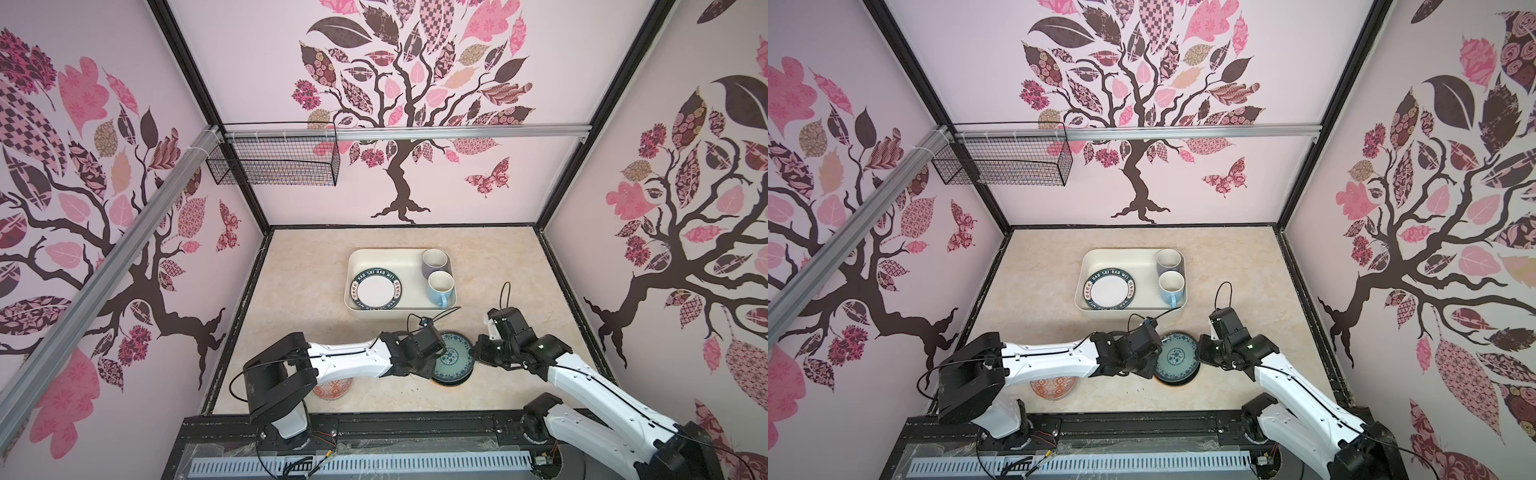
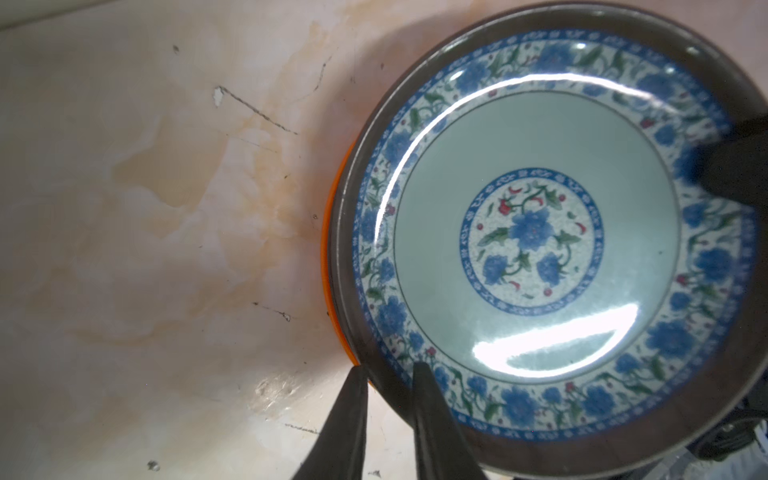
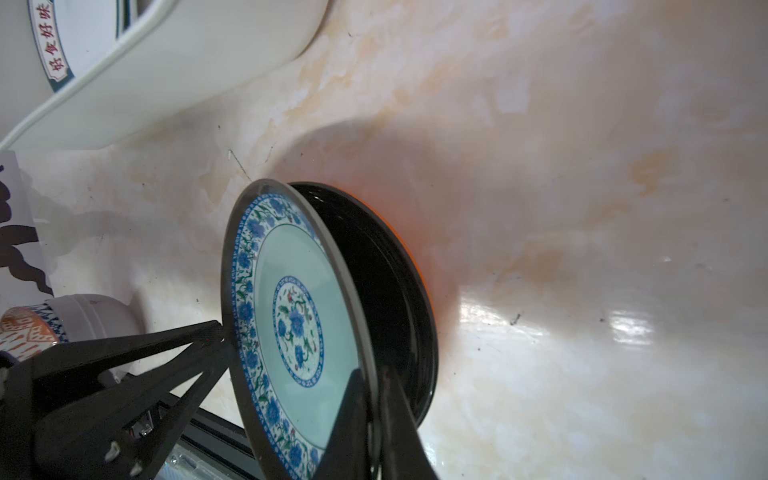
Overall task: Place the mixed dishes into the plastic bin
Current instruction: 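Lift the blue-floral plate with the right gripper while the left arm draws back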
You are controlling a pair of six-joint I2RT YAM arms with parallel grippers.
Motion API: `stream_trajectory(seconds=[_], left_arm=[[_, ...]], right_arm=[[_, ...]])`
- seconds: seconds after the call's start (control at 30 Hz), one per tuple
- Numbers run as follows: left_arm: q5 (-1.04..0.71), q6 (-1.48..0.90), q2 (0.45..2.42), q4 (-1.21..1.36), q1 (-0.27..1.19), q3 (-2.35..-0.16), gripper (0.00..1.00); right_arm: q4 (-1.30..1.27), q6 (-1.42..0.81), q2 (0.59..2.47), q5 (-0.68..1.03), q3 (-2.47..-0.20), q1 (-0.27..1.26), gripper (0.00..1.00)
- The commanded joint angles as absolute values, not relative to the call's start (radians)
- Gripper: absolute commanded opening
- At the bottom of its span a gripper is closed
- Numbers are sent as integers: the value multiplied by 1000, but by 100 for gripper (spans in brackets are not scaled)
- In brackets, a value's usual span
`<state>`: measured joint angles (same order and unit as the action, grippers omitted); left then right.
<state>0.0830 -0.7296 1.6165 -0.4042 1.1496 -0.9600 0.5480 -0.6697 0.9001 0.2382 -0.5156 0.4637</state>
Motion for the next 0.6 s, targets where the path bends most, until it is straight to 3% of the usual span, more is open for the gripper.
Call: stream_trajectory(seconds=[0.0, 0.1, 0.2, 0.33, 0.57], left_arm=[[104, -719, 1558, -425, 1142, -931, 27], [111, -717, 1529, -455, 1137, -927, 37], [141, -714, 1474, -488, 1138, -918, 60], [192, -710, 1356, -545, 1129, -898, 98], [250, -716, 1122, -665, 1067, -855, 98]], right_arm=[[555, -666, 886, 258, -558, 466, 1], [561, -666, 879, 263, -564, 466, 1], [579, -667, 865, 263, -585, 466, 0], [603, -662, 854, 263, -613, 466, 0], [583, -672, 850, 312, -638, 466, 0]])
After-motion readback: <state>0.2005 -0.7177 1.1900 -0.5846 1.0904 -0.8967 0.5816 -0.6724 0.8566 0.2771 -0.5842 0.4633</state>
